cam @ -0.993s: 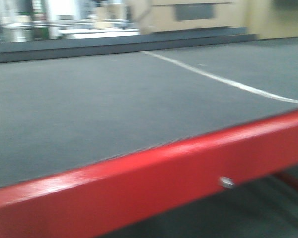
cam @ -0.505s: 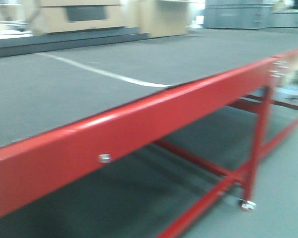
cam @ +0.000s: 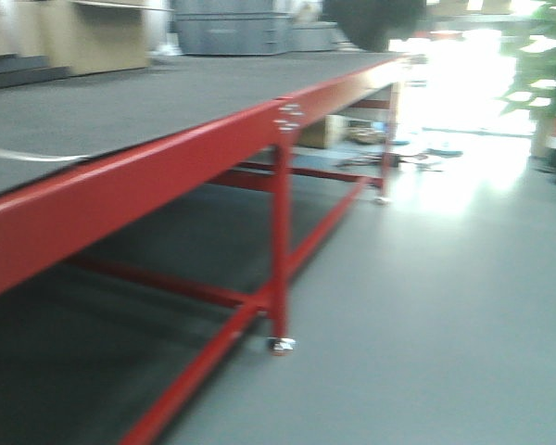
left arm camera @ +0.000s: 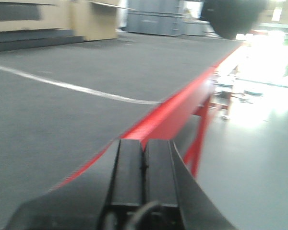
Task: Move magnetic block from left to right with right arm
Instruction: 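Drive the base away from the table carrying the cube in right gripper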
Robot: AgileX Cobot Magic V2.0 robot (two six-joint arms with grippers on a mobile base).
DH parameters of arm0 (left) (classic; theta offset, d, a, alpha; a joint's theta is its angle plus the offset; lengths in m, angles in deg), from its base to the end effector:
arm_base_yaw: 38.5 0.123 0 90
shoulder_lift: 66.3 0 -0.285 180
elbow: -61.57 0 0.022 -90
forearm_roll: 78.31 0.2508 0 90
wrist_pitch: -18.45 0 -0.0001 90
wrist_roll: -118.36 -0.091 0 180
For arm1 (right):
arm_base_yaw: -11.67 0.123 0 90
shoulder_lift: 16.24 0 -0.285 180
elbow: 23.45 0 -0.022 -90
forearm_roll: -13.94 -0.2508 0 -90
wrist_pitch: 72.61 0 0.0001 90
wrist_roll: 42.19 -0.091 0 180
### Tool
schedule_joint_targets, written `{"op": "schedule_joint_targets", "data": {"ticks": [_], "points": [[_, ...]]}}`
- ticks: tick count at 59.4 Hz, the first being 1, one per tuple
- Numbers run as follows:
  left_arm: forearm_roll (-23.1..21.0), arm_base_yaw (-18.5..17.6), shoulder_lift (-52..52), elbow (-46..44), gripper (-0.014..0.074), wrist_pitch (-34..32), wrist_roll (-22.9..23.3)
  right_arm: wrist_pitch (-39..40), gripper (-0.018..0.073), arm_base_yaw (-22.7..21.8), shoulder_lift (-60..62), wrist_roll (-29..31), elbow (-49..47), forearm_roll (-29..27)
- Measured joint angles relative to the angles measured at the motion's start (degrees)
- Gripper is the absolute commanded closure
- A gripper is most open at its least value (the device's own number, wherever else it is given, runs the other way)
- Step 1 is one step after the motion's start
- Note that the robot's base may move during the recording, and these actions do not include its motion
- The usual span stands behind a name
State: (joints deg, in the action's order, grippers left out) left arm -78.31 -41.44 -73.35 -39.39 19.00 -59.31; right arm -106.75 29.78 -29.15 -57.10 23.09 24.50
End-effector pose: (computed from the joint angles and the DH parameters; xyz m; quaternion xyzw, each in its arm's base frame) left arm 0.0566 -0.0029 0.2023 0.0037 0.6861 -0.0334 0.7268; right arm 0.0194 -0.0035 0.3280 -0.0404 0.7250 0.1076 0.6791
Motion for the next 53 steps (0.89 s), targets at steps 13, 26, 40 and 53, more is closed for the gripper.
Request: {"op": "schedule_joint_targets", "data": {"ticks": [13,26,40,53], "points": [[0.0,0.0,0.0,0.0,0.0713,0.0,0.0,0.0,0.0419,0.0,0.0,0.0,0.0,0.0],[0.0,0.0,0.0,0.0,0.0713,0.0,0.0,0.0,0.0419,0.0,0.0,0.0,0.0,0.0],[0.0,0.0,0.0,0.0,0.0713,0.0,0.0,0.0,0.0419,0.0,0.0,0.1,0.0,0.0],[0.0,0.0,0.0,0.0,0.0713,0.0,0.0,0.0,0.0419,0.0,0.0,0.1,0.0,0.0]]}}
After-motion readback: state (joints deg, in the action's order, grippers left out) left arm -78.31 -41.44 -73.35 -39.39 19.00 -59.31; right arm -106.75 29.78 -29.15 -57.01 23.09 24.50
